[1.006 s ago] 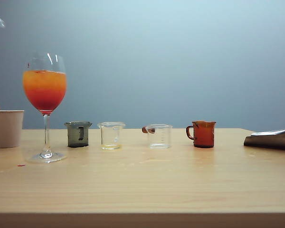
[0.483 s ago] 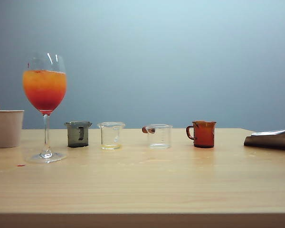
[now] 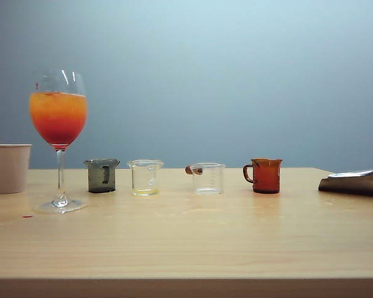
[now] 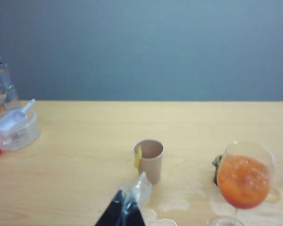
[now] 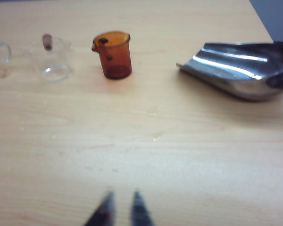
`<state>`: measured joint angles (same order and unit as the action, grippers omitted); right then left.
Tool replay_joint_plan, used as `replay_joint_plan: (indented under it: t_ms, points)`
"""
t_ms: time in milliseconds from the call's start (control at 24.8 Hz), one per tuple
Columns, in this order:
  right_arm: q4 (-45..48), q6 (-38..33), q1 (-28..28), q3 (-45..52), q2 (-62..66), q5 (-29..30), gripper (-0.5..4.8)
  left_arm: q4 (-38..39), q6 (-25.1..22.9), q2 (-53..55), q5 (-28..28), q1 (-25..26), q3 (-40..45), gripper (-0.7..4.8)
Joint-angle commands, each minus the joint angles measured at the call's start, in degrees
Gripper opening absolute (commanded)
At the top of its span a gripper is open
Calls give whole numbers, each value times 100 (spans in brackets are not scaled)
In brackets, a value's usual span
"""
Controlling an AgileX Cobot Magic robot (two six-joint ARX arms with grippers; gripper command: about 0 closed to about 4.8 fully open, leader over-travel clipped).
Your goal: Pick up the fourth measuring cup from the left, pour the grenadine inside into the goblet, and finally put the measuring cup back in its original place.
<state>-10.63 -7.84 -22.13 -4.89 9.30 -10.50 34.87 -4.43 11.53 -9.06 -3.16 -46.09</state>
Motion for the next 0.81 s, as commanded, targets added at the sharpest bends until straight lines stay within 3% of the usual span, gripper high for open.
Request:
replay_joint_plan:
  t_ms: [40,282,483,604,805]
  points:
    - [-31,0,-7,-13,-4,-7,62,197,-2,-81,24,2,-11,-4]
    - [-59,0,107,90,-417,9,62,-518,0,-520,26,-22,1163,-5]
    - [122,0,955,479,-918,31,63,-396,-2,-1106,26,-17,2234,-4]
    - [166,0,1810,481,-922,22,63,-116,-2,-1141,24,-15,2695,-5]
    - [166,0,2286,481,-920,-9,63,-114,0,-1141,22,-13,3451,-5]
